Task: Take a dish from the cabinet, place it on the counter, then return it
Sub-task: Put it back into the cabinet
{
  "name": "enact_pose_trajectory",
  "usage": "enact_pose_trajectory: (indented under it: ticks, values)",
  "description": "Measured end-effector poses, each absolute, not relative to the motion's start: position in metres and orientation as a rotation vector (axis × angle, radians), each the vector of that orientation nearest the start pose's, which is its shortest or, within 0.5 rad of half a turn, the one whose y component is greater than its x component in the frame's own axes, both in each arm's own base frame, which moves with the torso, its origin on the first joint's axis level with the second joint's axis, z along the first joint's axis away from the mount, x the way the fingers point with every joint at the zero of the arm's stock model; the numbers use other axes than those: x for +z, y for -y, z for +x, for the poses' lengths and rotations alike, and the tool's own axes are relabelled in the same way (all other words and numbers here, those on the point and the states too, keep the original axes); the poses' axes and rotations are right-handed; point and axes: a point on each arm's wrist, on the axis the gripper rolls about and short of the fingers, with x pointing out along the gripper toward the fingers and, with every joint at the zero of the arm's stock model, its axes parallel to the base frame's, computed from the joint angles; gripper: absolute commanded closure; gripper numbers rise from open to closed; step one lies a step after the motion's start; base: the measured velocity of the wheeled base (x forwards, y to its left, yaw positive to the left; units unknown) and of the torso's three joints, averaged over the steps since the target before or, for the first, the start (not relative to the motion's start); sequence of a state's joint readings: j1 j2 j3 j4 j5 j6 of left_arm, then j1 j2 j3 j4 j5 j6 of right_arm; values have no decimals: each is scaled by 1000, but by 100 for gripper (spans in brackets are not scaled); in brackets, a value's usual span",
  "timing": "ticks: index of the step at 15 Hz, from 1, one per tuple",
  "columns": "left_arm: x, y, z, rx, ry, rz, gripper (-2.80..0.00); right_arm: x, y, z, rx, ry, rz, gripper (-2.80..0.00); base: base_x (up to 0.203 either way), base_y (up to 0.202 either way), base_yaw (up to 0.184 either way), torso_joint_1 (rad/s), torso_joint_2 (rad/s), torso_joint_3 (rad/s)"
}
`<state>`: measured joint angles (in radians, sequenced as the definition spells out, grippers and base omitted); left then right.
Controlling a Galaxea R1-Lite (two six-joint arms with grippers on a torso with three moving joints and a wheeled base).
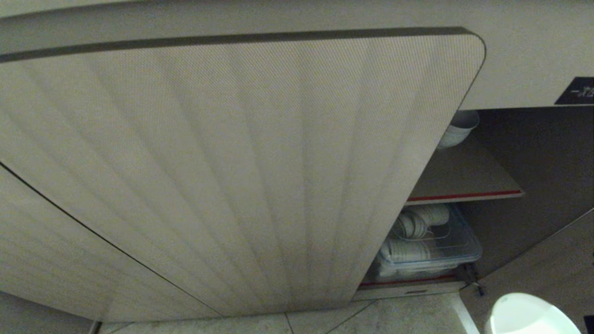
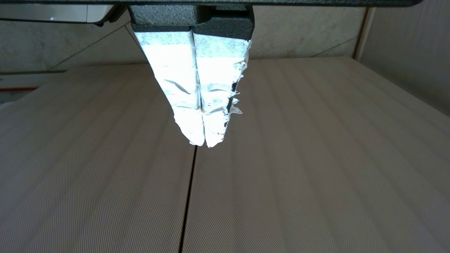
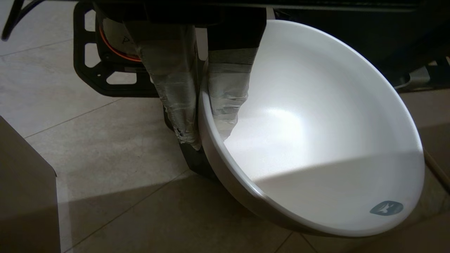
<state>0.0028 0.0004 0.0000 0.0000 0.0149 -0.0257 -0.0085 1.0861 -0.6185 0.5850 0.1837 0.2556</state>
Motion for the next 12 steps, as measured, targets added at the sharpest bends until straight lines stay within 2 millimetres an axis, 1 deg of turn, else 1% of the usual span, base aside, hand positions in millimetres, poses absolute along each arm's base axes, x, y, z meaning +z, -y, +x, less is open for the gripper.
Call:
enact_pose_trajectory:
  ticks: [4,6,12]
  values:
    - [75,0,-23,18,0,-26,0,166,-4,109,-22,-1039,383,0,0,0,0,0,0,0]
    - [75,0,-23,18,0,-25,0,166,-7,114,-43,-1023,422,0,0,0,0,0,0,0]
    - [75,0,-23,18,0,-26,0,168,-20,123,-104,-986,443,0,0,0,0,0,0,0]
